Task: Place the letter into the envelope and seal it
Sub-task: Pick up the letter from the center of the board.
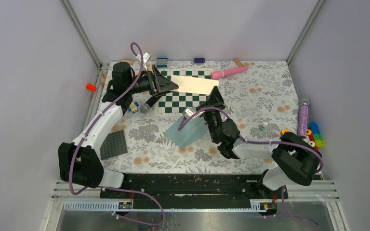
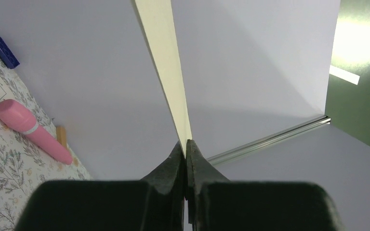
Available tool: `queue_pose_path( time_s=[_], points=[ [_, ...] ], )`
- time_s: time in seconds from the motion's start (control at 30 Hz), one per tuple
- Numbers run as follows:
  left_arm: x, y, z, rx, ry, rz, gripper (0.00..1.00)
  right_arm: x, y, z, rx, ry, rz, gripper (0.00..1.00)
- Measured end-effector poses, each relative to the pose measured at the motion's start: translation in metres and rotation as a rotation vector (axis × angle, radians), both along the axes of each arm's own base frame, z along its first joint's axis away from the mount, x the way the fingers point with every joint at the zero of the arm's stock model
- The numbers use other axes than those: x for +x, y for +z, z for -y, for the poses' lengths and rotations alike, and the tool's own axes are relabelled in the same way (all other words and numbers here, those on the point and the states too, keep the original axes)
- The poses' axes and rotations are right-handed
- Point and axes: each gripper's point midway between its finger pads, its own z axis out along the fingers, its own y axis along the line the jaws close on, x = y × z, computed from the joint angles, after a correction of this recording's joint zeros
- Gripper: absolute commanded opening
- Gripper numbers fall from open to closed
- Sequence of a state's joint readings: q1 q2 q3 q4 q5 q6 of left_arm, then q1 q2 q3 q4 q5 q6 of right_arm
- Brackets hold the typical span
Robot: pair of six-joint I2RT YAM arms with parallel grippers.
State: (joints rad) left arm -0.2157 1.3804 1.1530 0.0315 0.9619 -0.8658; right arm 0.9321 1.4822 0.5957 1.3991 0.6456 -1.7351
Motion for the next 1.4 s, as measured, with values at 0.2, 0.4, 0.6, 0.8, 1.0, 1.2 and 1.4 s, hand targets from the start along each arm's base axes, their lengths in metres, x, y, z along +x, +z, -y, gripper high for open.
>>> queue_pose_path(
  time_s=[0.2, 0.4, 0.6, 0.8, 1.0, 1.2, 1.4],
  points=[
    [0.003, -0.001, 0.001, -0.006, -0.005, -0.004, 0.39, -0.001, -0.003, -0.005, -0.007, 0.011, -0.005, 0.0],
    [0.003, 0.003, 0.002, -0.015, -0.009, 0.006, 0.1, -0.001, -0.008, -0.008, -0.019, 0.014, -0.014, 0.0],
    [0.002, 0.006, 0.002, -0.018, -0.014, 0.015, 0.0, -0.001, -0.009, -0.009, -0.019, 0.015, -0.013, 0.65],
    [0.002, 0.002, 0.001, 0.016, -0.019, 0.04, 0.0, -0.003, -0.01, -0.01, -0.004, 0.025, -0.021, 1.0],
    [-0.002, 0.009, -0.006, 0.119, -0.04, 0.147, 0.0, -0.021, -0.027, -0.003, 0.029, 0.153, -0.214, 1.0],
    [-0.006, 0.013, -0.017, 0.278, -0.086, 0.357, 0.0, -0.067, -0.022, -0.014, 0.153, 0.458, -0.606, 1.0],
    [-0.022, -0.014, -0.024, 0.434, -0.193, 0.463, 0.0, -0.114, -0.039, -0.009, 0.231, 0.616, -1.057, 0.99]
  ],
)
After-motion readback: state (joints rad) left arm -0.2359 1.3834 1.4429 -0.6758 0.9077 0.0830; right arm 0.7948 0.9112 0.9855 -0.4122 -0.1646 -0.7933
